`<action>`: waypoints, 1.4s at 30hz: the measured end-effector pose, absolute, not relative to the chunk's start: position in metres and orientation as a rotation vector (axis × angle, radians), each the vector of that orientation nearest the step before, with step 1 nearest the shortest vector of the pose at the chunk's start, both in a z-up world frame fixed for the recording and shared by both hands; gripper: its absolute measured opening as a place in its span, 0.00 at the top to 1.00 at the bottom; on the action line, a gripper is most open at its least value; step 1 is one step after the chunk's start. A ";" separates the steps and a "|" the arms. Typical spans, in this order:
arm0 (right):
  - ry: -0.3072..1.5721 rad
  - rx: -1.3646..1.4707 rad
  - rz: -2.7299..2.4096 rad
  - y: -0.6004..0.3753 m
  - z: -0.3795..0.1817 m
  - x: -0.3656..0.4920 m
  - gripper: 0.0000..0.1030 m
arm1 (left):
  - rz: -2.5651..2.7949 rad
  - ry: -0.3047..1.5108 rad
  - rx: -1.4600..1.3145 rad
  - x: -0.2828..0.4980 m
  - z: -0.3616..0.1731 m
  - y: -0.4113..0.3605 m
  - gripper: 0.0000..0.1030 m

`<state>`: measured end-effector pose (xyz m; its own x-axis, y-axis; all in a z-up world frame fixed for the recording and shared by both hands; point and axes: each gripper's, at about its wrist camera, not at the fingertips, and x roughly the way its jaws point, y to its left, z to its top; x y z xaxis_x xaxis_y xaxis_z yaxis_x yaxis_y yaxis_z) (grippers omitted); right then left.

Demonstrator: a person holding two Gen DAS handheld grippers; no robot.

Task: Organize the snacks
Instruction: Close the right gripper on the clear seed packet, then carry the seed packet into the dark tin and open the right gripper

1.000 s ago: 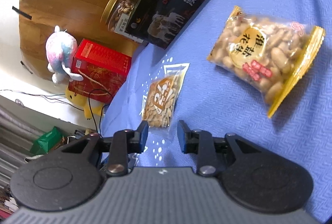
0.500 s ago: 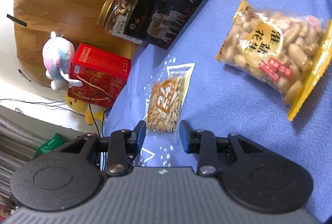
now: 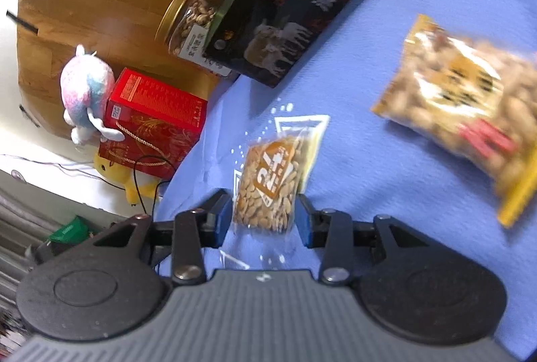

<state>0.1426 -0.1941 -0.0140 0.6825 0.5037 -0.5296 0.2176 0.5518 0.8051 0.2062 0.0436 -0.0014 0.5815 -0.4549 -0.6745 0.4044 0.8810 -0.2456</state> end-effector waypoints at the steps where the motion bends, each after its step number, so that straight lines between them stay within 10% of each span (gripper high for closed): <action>1: 0.824 0.972 0.203 -0.191 -0.014 0.147 0.59 | -0.507 0.805 -0.065 0.205 -0.002 0.042 0.46; 13: 0.782 0.883 0.309 -0.190 -0.021 0.148 0.89 | -0.524 0.812 -0.162 0.181 0.000 0.041 0.57; 24: 0.709 1.094 0.430 -0.240 -0.014 0.122 0.90 | -0.669 0.884 -0.457 0.186 0.010 0.049 0.31; 31: 0.641 1.136 0.512 -0.262 -0.004 0.122 0.90 | -0.726 0.858 -0.441 0.191 0.036 0.024 0.67; 42: 0.612 0.799 0.450 -0.279 0.054 0.242 0.88 | -0.569 0.734 -0.171 0.290 0.083 -0.051 0.68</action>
<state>0.2417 -0.2790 0.0543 0.7396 0.5847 -0.3332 -0.1431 0.6205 0.7711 0.2901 -0.0507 0.0830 0.6001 -0.5462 -0.5844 0.4301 0.8363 -0.3400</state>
